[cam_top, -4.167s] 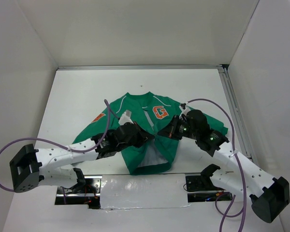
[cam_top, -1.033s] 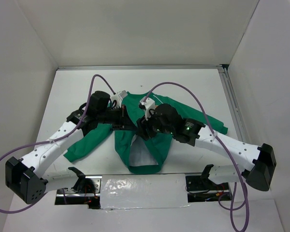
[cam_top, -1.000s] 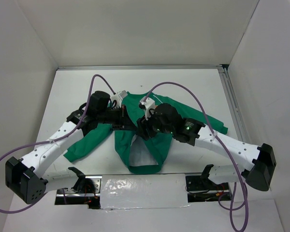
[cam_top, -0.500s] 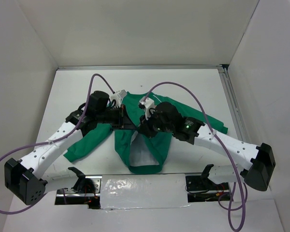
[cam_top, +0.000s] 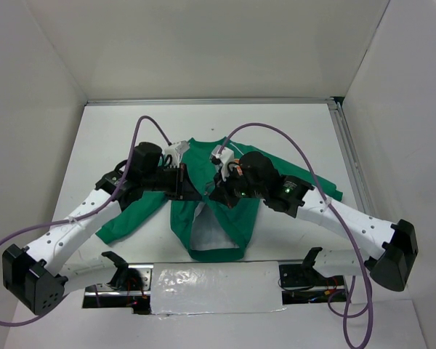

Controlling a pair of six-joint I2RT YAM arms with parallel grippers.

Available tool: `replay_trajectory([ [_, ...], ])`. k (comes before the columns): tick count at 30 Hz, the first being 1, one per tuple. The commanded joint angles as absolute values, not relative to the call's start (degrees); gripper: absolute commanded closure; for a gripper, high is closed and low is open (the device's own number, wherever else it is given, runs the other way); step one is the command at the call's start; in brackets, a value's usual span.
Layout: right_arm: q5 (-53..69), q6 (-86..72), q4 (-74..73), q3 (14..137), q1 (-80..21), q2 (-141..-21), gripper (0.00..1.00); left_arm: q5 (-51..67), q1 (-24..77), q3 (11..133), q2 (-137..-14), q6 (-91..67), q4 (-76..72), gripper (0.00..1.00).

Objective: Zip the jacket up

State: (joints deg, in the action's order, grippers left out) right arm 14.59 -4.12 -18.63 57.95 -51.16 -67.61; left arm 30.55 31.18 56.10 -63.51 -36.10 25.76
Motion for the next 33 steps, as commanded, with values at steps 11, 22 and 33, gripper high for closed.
replay_trajectory([
  [11, -25.91, -15.03, -18.90, 64.78, -54.05, -76.19, 1.00, 39.81, 32.08, 50.99, -65.21, -39.02, 25.32, 1.00],
  [22, -30.76, -17.50, -20.74, 65.57, -54.24, -76.11, 1.00, 33.67, 34.80, 48.68, -66.81, -43.25, 27.86, 1.00],
  [33, -39.01, -19.15, -22.66, 89.70, -28.24, -103.15, 1.00, 35.24, 37.70, 45.72, -58.63, -43.85, 33.75, 1.00],
])
